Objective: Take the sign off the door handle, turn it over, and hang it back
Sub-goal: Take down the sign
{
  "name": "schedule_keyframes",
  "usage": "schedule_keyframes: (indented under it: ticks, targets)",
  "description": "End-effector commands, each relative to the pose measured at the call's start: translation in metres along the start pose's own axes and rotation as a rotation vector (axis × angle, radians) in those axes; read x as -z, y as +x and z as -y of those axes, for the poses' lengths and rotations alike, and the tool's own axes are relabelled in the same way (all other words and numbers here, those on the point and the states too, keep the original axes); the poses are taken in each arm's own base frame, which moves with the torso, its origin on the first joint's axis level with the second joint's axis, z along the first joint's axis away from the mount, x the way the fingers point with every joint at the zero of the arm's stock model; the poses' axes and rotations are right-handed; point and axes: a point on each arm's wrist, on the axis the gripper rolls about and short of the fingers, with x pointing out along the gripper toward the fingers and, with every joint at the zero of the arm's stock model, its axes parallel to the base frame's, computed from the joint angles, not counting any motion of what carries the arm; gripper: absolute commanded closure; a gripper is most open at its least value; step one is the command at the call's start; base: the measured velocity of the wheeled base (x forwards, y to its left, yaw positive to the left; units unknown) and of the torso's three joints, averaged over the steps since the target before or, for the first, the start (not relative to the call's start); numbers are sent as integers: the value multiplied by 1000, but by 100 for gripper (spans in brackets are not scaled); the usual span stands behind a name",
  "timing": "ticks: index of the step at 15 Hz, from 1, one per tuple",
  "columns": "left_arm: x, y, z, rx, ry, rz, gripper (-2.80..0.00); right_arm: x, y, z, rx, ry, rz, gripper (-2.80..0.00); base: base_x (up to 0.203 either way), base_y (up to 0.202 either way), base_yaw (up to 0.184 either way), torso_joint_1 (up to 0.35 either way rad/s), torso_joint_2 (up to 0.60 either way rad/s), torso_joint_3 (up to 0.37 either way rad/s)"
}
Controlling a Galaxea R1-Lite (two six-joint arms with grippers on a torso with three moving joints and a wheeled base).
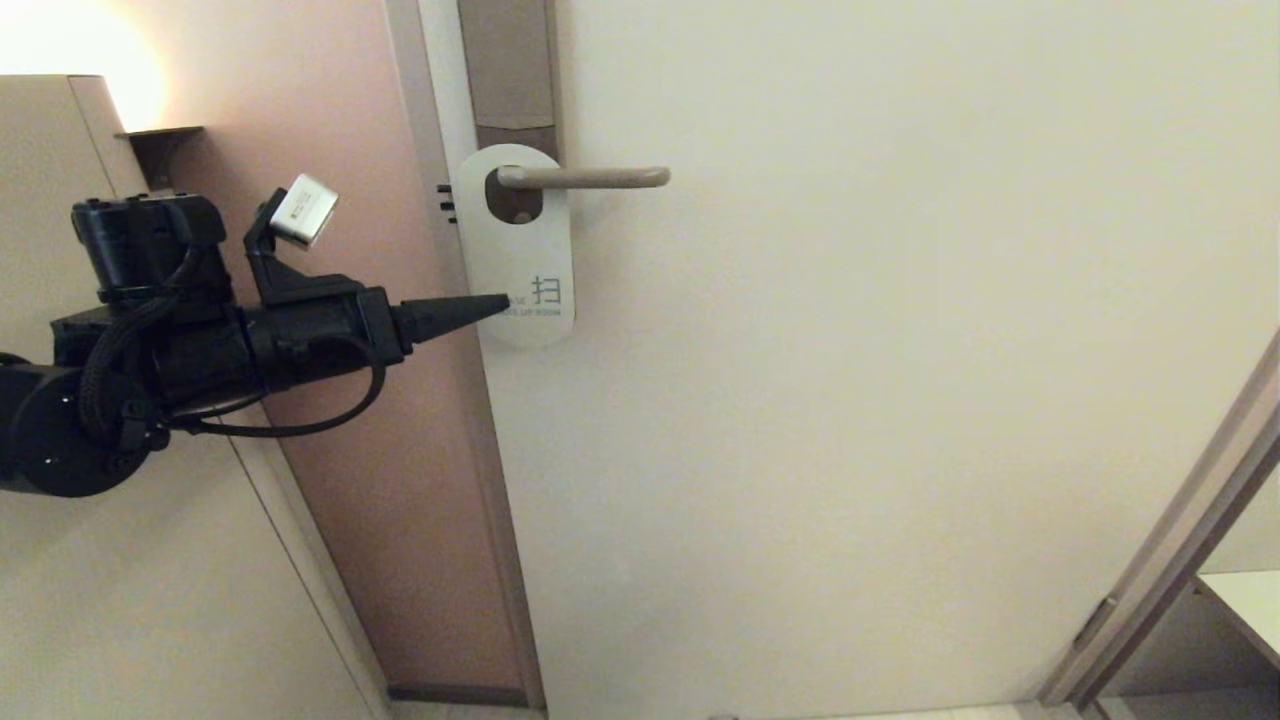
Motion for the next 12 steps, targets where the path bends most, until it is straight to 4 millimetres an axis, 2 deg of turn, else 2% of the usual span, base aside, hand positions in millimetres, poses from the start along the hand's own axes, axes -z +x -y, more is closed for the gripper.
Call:
schedule_keyframes:
  ticks: [1,12]
  targets:
    - [2,1,-2,28,-12,-11,-280,0,0,0,0,-2,0,0,0,0,0,0,0,0]
    - [-17,9,-9,114,-9,4,-280,0,0,0,0,0,0,0,0,0,0,0,0,0]
